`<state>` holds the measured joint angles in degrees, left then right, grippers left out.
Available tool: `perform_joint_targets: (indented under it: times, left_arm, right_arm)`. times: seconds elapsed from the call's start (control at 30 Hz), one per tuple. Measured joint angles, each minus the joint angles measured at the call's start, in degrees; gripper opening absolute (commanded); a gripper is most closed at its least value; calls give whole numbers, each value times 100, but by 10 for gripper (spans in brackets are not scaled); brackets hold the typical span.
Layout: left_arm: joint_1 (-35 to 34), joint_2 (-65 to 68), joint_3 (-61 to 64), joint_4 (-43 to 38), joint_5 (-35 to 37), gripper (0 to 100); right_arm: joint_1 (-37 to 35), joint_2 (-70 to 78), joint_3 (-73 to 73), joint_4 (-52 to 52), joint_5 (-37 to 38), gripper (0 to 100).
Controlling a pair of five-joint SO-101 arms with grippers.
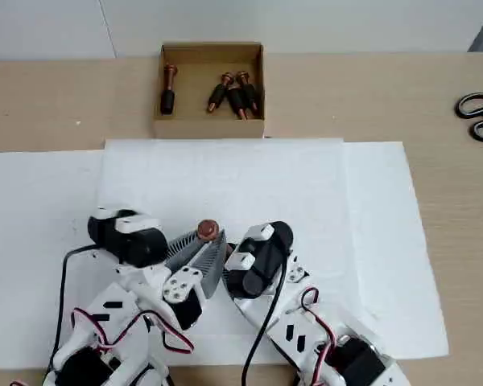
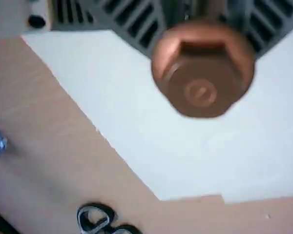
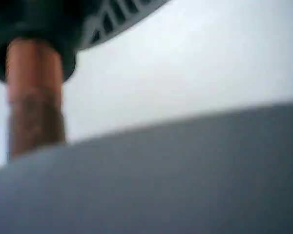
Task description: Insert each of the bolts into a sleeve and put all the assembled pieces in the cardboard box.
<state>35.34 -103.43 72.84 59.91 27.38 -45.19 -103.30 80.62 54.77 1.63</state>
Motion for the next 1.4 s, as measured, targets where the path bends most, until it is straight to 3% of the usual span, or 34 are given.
perform_joint_targets:
  times: [0.23, 0.7, 0.97, 1.4]
  left_arm:
    - [62, -35, 431, 44, -185, 5]
    - [-132, -9, 589, -70, -185, 6]
    - [-273, -9, 589, -44, -185, 181]
    - [-325, -9, 633, -26, -185, 192]
  right_arm:
    - [26, 9, 9, 0, 352, 4]
    - [-211, 18, -35, -9, 343, 4]
    - [-360, 9, -53, -9, 352, 4]
    - [-396, 9, -97, -9, 369, 4]
